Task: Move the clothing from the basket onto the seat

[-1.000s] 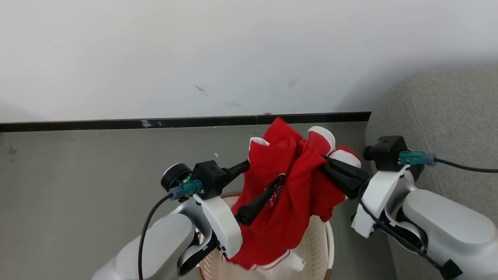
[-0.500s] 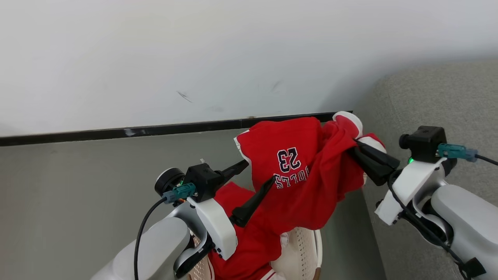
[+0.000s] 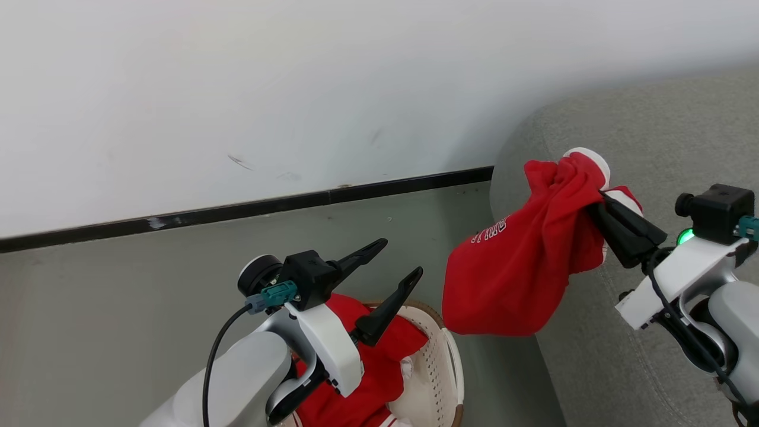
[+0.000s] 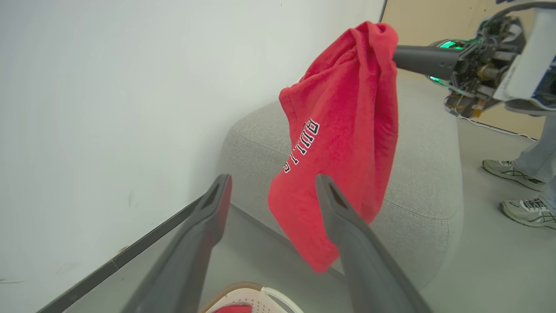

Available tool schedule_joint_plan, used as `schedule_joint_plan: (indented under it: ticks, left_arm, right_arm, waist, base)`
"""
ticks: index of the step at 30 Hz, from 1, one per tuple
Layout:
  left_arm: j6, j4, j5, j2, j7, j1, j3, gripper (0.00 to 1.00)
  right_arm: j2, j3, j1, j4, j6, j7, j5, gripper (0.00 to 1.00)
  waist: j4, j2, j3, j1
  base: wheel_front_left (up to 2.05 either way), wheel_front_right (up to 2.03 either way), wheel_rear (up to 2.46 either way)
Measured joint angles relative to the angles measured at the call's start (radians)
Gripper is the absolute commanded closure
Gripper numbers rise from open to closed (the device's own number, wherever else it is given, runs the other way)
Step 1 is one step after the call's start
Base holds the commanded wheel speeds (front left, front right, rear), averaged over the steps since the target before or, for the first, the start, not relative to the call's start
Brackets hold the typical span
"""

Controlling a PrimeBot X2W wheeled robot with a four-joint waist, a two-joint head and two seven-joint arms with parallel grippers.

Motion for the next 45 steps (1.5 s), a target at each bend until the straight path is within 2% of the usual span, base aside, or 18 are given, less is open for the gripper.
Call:
schedule_joint_plan:
  ticks: [14,23,38,45]
  left_arm:
    - [0.0,-0.01,0.006,0.003,-0.016,0.0,-0.001,0.0]
    - [0.0,-0.02,0.012,0.007,-0.026,0.0,-0.001,0.0]
    - [0.0,-0.022,0.014,0.021,-0.034,0.0,0.009,0.0]
    - [0.011,-0.029,0.021,0.033,-0.034,0.0,0.018,0.0]
  right_arm:
    - [-0.003,-0.21,0.144,-0.059,0.0,0.0,-0.061,1.0]
    - [0.006,-0.304,0.215,-0.106,0.0,-0.001,-0.103,1.0]
    - [0.037,-0.386,0.304,-0.166,0.0,-0.002,-0.147,1.0]
    - [0.048,-0.394,0.309,-0.187,0.0,-0.002,-0.155,1.0]
  waist:
    - [-0.111,0.0,-0.007,0.0]
    - [-0.179,0.0,-0.007,0.0]
    - [-0.282,0.0,-0.004,0.0]
    - [-0.318,0.0,0.002,0.0]
  base:
    - [0.0,0.0,0.0]
    - [0.0,0.0,0.0]
    - [0.0,0.0,0.0]
    - [0.0,0.0,0.0]
